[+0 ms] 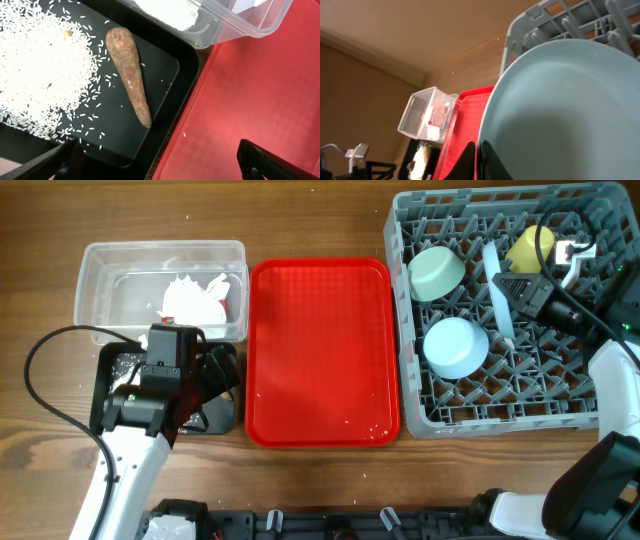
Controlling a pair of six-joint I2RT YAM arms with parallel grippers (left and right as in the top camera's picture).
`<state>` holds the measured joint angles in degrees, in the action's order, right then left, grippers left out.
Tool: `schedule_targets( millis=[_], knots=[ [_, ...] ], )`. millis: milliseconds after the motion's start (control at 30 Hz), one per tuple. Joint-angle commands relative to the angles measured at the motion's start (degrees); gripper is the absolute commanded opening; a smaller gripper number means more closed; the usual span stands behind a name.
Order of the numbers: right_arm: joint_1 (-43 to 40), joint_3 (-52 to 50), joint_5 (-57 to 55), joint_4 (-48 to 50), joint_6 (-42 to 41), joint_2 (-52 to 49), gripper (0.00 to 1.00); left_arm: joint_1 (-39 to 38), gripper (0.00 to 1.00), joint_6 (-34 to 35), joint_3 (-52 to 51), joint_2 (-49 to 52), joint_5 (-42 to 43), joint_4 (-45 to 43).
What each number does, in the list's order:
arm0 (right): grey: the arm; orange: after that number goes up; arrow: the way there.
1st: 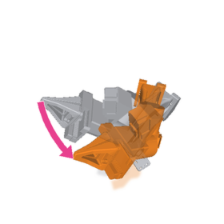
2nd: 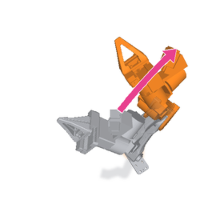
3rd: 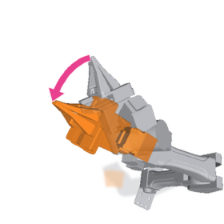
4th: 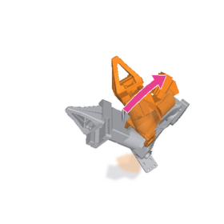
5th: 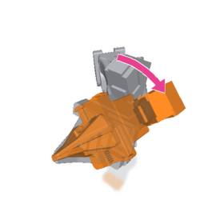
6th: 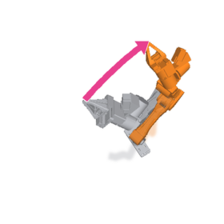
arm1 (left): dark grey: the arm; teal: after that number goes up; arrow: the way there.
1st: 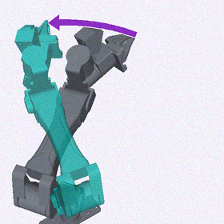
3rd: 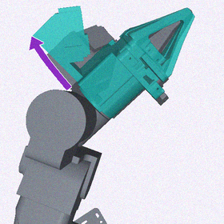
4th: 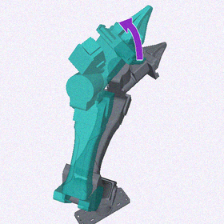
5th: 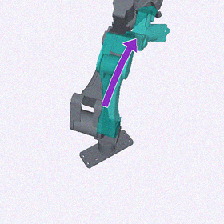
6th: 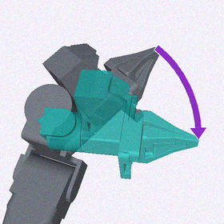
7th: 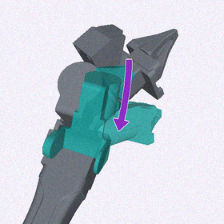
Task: Sort waste into correct bins and load items into the dishwasher rack
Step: 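Stand the light blue plate upright in the rack and open the gripper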
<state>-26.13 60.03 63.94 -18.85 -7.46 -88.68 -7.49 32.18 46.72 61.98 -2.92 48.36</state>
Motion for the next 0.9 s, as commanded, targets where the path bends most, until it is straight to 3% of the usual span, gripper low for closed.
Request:
schedule_targets(
  millis=[0, 133, 233, 333, 400, 500, 667, 867],
  knots=[
    [0.0, 0.28, -3.8, -0.13, 1.51, -0.57, 0.14, 0.37, 1.0, -0.24, 0.0, 0.09, 0.48, -0.2],
    [0.0, 0.28, -5.77, -0.11, 1.42, -0.57, 0.33, 0.37, 1.0, -0.24, 0.0, 0.09, 0.48, -0.2],
    [0.0, 0.31, -10.64, 0.13, -2.34, -0.33, 0.61, 0.37, 1.0, -0.24, 0.0, 0.09, 0.48, -0.2],
    [0.02, 0.5, -14.27, 0.17, -3.45, 1.77, 0.83, 0.37, 1.0, -0.24, 0.0, 0.09, 0.48, -0.2],
    [0.02, 1.11, -16.13, 0.17, -4.74, 5.22, 0.92, 0.37, 1.0, -0.24, 0.0, 0.09, 0.48, -0.22],
    [0.15, 1.68, -18.21, 0.13, -5.2, 10.95, 0.99, 0.37, 1.0, -0.24, 0.0, 0.09, 0.5, -0.37],
    [5.66, 1.68, -29.24, -2.4, -4.24, 24.9, 1.0, 0.37, 1.0, -0.24, 0.0, 0.09, 0.5, -0.42],
    [25.16, 1.68, -44.78, -9.81, -1.68, 35.1, 0.99, 0.37, 1.0, -0.28, 0.0, 0.09, 0.46, -0.37]
  ],
)
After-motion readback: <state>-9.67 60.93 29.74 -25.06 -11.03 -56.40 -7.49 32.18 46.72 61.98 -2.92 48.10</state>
